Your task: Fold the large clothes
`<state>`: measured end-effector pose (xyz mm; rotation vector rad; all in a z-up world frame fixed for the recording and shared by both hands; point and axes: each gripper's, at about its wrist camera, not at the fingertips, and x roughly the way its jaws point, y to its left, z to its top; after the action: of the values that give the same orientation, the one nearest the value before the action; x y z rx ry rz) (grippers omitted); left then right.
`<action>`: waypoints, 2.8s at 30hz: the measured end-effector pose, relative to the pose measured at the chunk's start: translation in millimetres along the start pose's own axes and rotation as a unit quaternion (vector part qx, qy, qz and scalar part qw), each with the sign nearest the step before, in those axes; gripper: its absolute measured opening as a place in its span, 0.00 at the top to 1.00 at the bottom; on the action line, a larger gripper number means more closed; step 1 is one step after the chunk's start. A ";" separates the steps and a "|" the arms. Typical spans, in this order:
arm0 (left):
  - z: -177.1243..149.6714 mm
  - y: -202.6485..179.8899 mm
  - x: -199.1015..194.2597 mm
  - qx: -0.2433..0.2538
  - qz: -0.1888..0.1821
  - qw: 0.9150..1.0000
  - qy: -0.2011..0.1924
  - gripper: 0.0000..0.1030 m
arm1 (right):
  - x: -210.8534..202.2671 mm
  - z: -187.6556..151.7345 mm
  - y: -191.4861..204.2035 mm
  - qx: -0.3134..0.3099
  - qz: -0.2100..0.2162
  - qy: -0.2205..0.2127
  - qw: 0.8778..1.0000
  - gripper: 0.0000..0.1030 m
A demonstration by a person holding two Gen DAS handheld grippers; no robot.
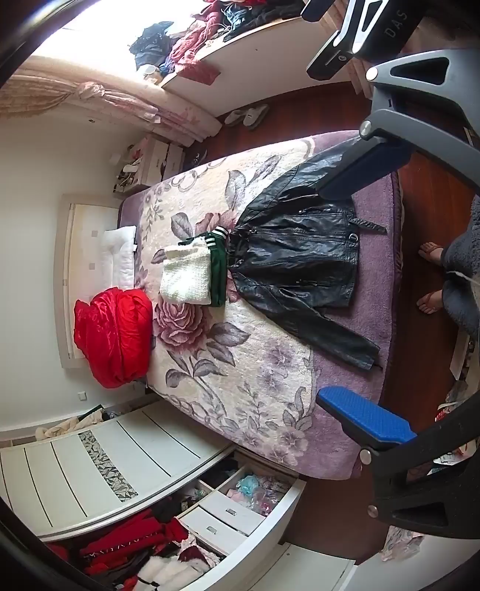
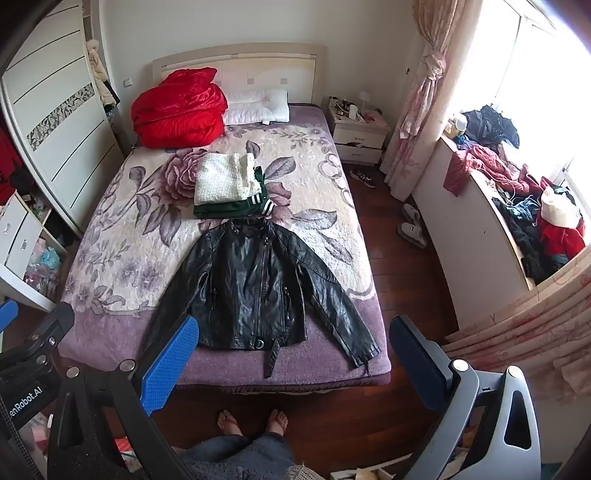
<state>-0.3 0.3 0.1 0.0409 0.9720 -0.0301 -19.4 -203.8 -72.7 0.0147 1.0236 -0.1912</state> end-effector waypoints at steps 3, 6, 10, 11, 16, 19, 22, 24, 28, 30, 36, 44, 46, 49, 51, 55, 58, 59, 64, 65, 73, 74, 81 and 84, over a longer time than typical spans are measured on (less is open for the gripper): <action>0.1 -0.3 0.1 0.003 0.004 1.000 0.002 0.00 | -1.9 -0.5 0.0 0.002 0.003 -0.003 1.000 0.00; 0.2 -0.3 0.0 0.002 0.004 1.000 0.001 0.00 | -3.6 -0.6 0.1 0.003 0.003 -0.003 1.000 0.00; 0.1 -0.4 -0.2 0.003 0.003 1.000 -0.001 0.00 | -6.0 1.0 1.7 0.002 0.001 -0.003 1.000 0.00; 0.1 -0.4 -0.1 0.003 0.003 1.000 -0.001 0.00 | -7.1 -1.2 1.1 0.002 0.001 -0.007 1.000 0.00; 0.6 -1.2 0.1 0.003 0.003 1.000 -0.003 0.00 | -9.2 -0.6 1.7 0.003 0.003 -0.007 1.000 0.00; 7.5 -0.2 -6.9 0.004 0.003 1.000 -0.004 0.00 | -11.0 -0.1 1.8 0.002 0.003 -0.008 1.000 0.00; 8.8 -1.3 -7.7 0.003 0.002 1.000 -0.005 0.00 | -11.7 0.3 1.6 0.003 0.003 -0.006 1.000 0.00; 9.8 -2.3 -8.5 0.002 0.002 1.000 -0.004 0.00 | -12.1 0.3 1.7 0.002 0.003 -0.007 1.000 0.00; 8.0 2.7 -8.1 0.003 0.003 1.000 -0.007 0.00 | -12.9 0.6 1.9 0.002 0.003 -0.008 1.000 0.00; 7.6 3.0 -8.0 0.003 0.002 1.000 -0.007 0.00 | -12.1 -0.6 0.8 0.003 0.004 -0.009 1.000 0.00; 8.3 3.1 -11.6 0.003 0.002 1.000 -0.008 0.00 | -14.7 1.8 5.8 0.002 0.005 -0.009 1.000 0.00; 12.2 6.2 -14.5 -0.001 0.002 1.000 -0.011 0.00 | -26.4 8.9 13.4 0.002 0.005 -0.010 1.000 0.00; 12.0 7.0 -14.5 -0.002 0.003 1.000 -0.012 0.00 | -25.1 7.6 12.2 0.001 0.006 -0.010 1.000 0.00; 12.3 7.9 -15.4 -0.003 0.003 1.000 -0.012 0.00 | -24.9 7.4 12.8 0.001 0.006 -0.011 1.000 0.00; 11.6 8.4 -14.7 -0.002 0.002 1.000 -0.012 0.00 | -24.9 7.4 13.3 0.002 0.006 -0.011 1.000 0.00; 11.6 7.9 -14.0 -0.002 0.004 1.000 -0.013 0.00 | -29.0 12.9 19.1 0.002 0.006 -0.012 1.000 0.00; 11.7 7.7 -13.3 -0.003 0.005 1.000 -0.014 0.00 | -28.1 11.6 18.3 0.002 0.006 -0.012 1.000 0.00; 11.3 8.0 -12.3 -0.003 0.005 1.000 -0.014 0.00 | -31.6 14.7 21.3 0.002 0.006 -0.012 1.000 0.00; 11.4 8.4 -12.0 -0.003 0.005 1.000 -0.014 0.00 | -33.7 20.6 27.4 0.002 0.008 -0.012 1.000 0.00; 10.9 8.4 -12.2 -0.003 0.005 1.000 -0.014 0.00 | -31.8 18.1 25.3 0.002 0.007 -0.012 1.000 0.00; 10.3 8.4 -12.2 -0.003 0.004 1.000 -0.015 0.00 | -34.5 19.2 26.3 0.002 0.008 -0.014 1.000 0.00; 10.3 8.3 -12.3 -0.003 0.004 1.000 -0.015 0.00 | -34.7 19.6 27.0 0.002 0.007 -0.014 1.000 0.00; 14.8 10.9 -11.4 -0.006 0.002 1.000 -0.019 0.00 | -32.7 22.4 29.9 0.002 0.007 -0.015 1.000 0.00; 15.3 10.7 -11.5 -0.006 0.002 1.000 -0.019 0.00 | -35.1 25.3 32.3 0.003 0.008 -0.014 1.000 0.00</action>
<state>6.3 10.3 18.5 0.0321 0.9333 -0.0208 -10.4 -169.4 -32.2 0.0249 0.9944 -0.1795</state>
